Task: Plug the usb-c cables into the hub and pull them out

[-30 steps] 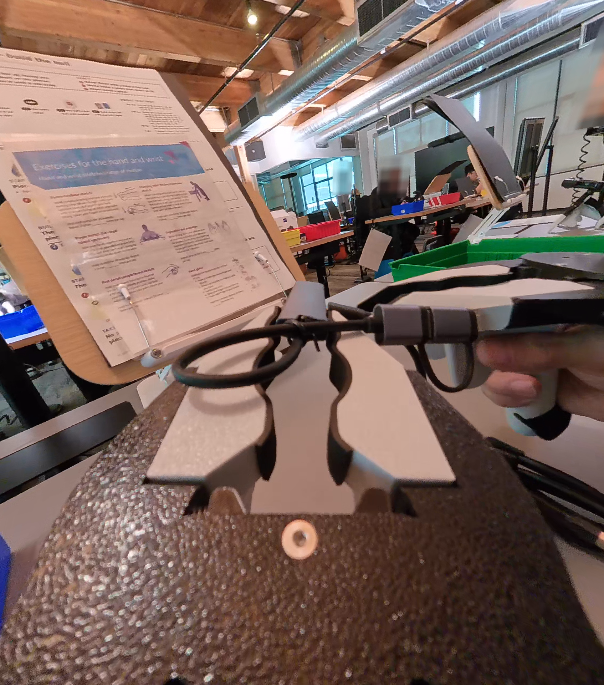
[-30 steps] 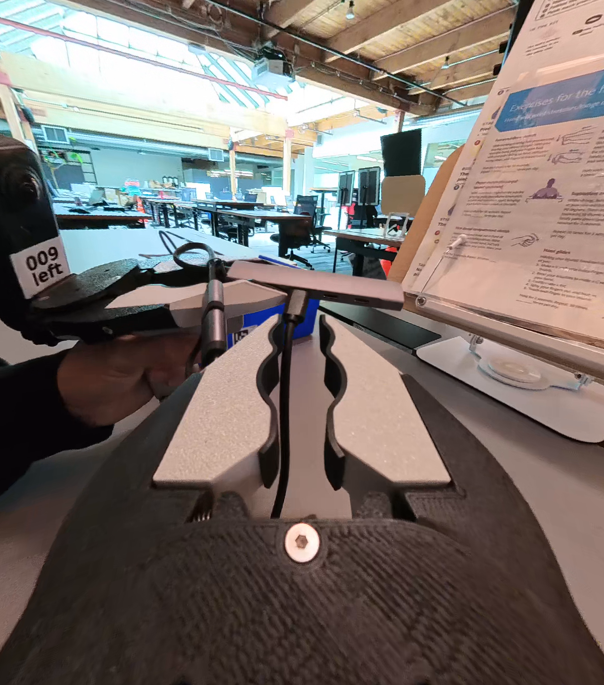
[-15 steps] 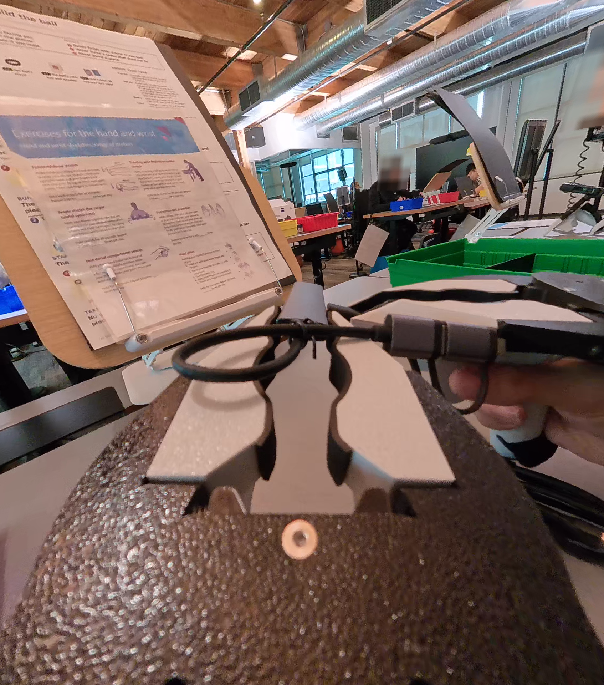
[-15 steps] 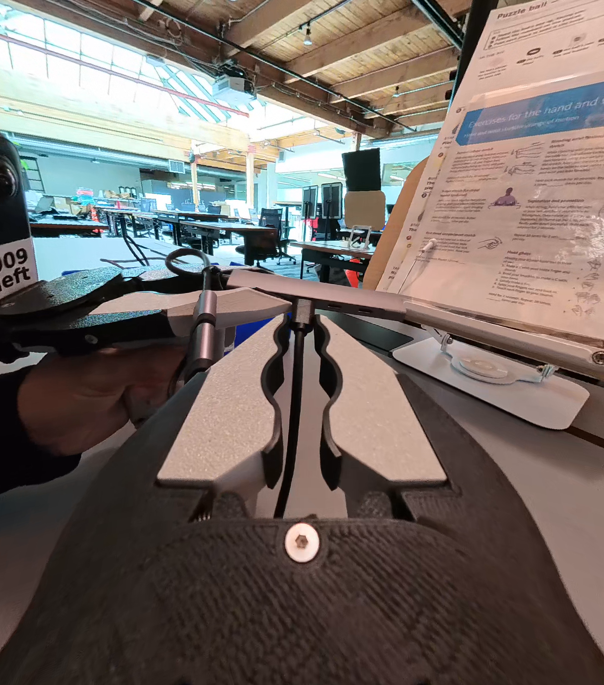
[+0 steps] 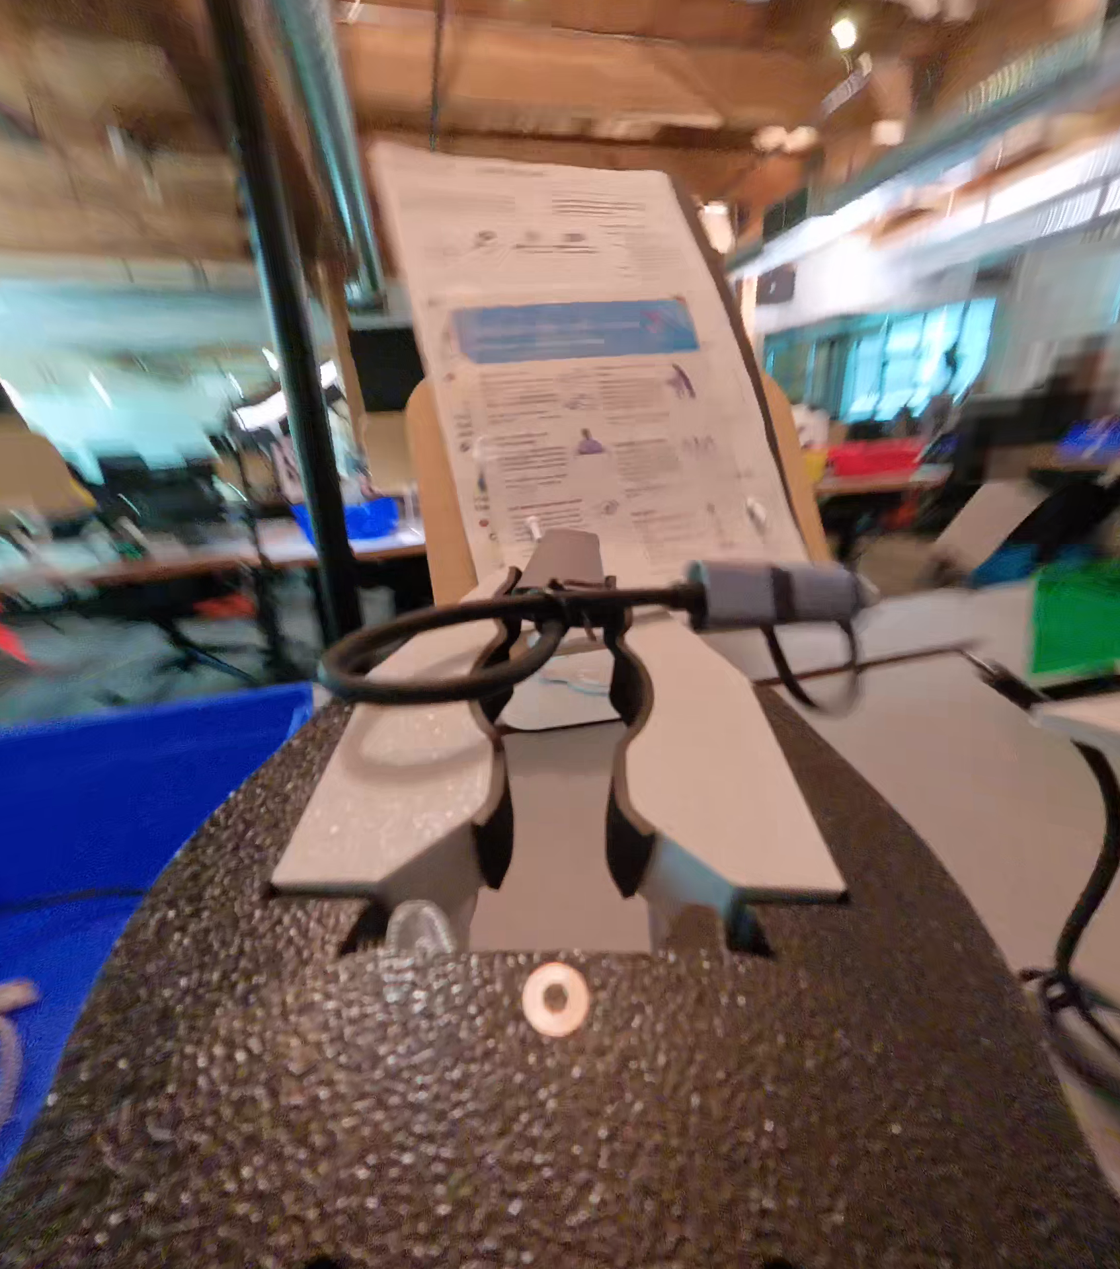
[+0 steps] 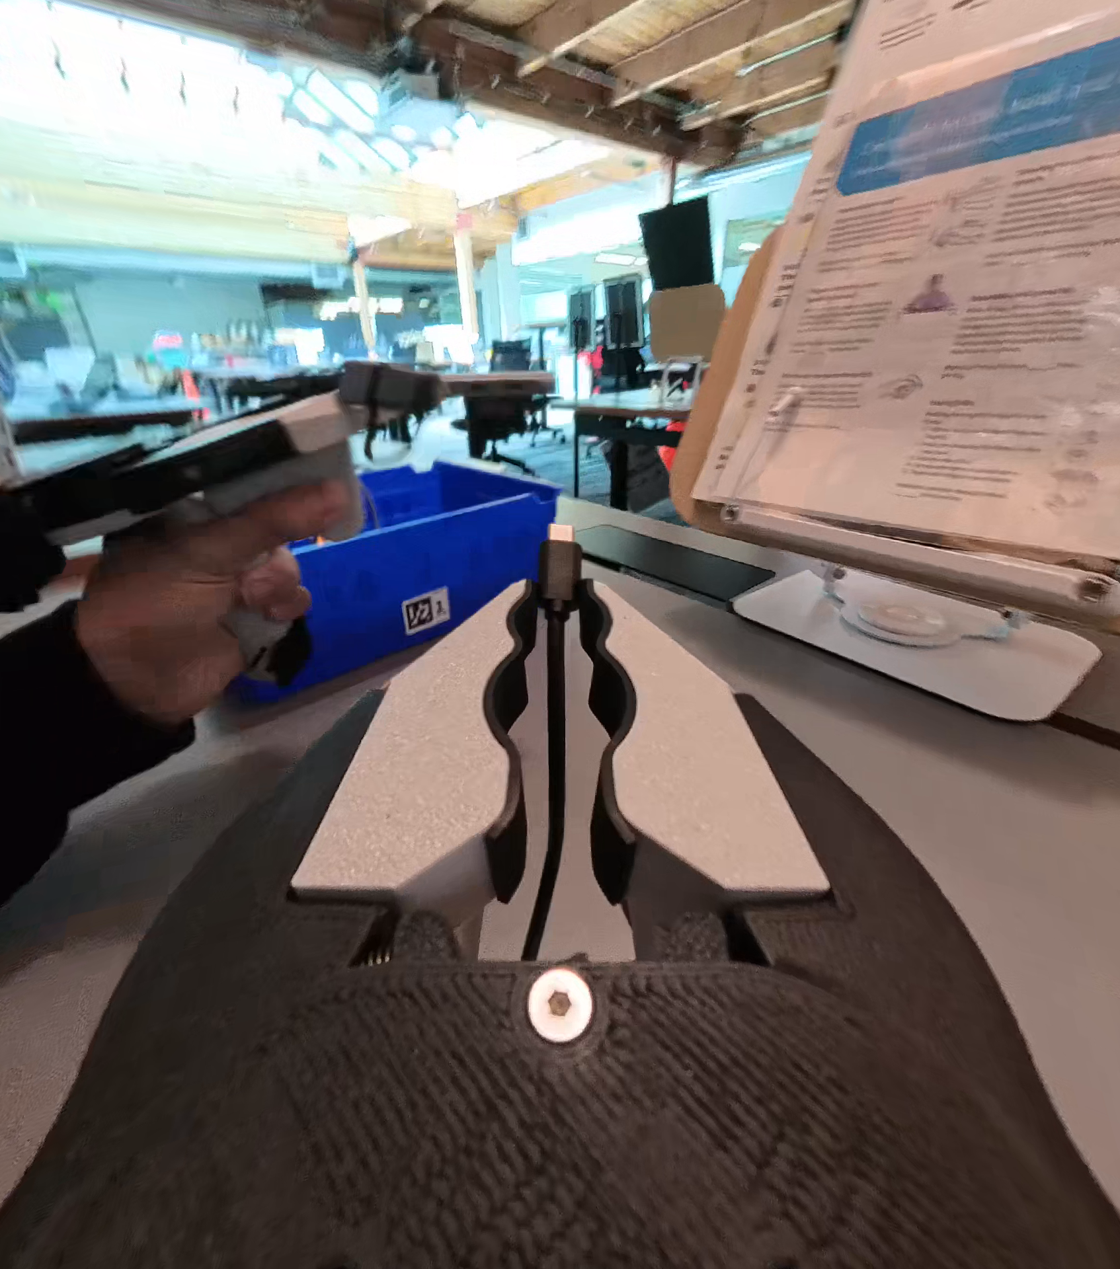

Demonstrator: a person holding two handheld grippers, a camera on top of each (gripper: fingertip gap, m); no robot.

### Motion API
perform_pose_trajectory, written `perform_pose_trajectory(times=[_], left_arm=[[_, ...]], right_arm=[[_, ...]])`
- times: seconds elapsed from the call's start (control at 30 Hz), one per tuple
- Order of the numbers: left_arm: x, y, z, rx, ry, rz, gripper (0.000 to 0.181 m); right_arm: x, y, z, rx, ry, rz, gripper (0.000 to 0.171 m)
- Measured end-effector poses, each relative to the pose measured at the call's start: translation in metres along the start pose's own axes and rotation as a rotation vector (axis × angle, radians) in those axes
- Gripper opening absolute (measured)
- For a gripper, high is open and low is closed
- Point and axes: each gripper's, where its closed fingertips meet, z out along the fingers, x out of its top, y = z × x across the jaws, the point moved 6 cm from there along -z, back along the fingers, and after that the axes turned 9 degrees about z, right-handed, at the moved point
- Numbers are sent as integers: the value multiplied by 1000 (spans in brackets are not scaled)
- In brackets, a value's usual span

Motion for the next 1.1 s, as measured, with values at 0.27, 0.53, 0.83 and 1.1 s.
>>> perform_pose_trajectory(times=[0.27, 0.53, 0.83, 1.1], left_arm=[[2, 28, -2, -250, 80, 79, 21], [-8, 39, 2, -339, 39, 4, 21], [-11, 37, 3, -367, 29, -30, 21], [-17, 41, 5, -394, 8, -37, 21]], right_arm=[[68, -4, -50, -79, 181, -252, 11], [185, 24, -157, -481, 198, -522, 11], [175, 146, -222, -730, -147, -535, 11], [84, 167, -210, -518, -394, -454, 11]])
